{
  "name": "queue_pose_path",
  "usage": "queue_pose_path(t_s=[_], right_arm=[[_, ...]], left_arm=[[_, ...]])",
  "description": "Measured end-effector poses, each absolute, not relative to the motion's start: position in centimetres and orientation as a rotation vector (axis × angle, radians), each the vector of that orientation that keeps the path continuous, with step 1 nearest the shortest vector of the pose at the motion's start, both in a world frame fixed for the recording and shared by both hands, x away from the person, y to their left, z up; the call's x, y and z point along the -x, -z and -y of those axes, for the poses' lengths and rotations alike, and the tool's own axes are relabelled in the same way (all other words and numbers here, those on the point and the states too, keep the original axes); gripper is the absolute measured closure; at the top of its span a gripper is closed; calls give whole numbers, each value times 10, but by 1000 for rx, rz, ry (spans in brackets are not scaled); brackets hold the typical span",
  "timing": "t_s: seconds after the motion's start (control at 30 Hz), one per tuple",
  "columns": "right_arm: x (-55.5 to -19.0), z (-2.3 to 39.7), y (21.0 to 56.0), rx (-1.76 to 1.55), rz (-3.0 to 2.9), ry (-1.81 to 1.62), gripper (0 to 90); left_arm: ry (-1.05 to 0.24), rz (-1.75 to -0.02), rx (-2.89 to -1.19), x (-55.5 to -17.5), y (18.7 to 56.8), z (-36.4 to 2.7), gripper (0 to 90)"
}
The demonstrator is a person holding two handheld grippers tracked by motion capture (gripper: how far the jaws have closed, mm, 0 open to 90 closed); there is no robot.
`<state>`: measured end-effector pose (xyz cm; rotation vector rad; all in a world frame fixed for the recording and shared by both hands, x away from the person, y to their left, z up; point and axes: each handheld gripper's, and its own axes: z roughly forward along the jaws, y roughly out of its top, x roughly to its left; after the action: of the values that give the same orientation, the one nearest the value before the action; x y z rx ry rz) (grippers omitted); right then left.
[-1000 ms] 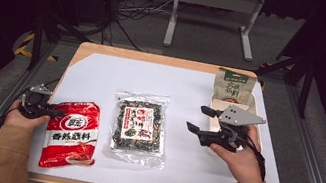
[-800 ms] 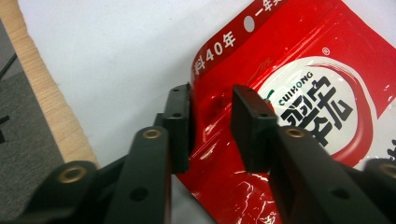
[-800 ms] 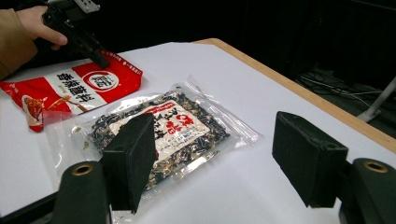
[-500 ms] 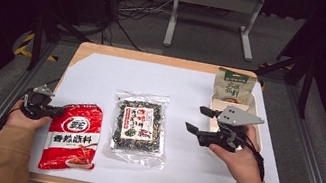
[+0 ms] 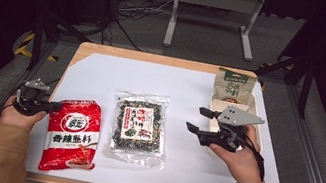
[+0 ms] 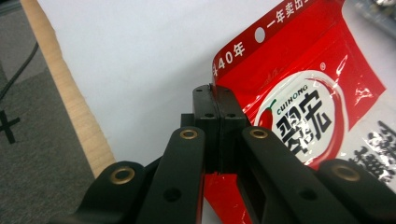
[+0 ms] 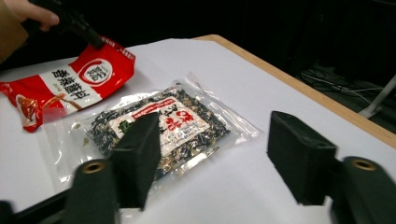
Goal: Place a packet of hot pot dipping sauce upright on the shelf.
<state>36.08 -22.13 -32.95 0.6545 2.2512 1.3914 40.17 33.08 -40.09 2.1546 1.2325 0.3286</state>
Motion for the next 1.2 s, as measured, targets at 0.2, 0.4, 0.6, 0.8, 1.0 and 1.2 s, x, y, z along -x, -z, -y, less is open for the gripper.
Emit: queue_pose_path(t_s=[0.2,0.4,0.6,0.8,1.0,1.2], right_arm=[[-359,220,329,-631,-2294,-1362,508],[-359,220,329,-634,-2302,-1385,536],[-357,219,328,-625,-2296,-1412,548],[-359,218,331,-681,-2337,-1434,517],[-359,215,330,-668,-2345,-1430,516],[-358,211,331,-666,-2371,-1444,513]], left_arm=[[-404,-1207,-2099,-390,375,-328,894],[-490,-1188,-2048,-378,352,-324,895],[-533,-1134,-2015,-364,332,-329,896],[-554,-1126,-1958,-353,321,-336,896],[-587,-1059,-1916,-343,308,-333,896],[-571,-976,-1901,-338,301,-323,897]])
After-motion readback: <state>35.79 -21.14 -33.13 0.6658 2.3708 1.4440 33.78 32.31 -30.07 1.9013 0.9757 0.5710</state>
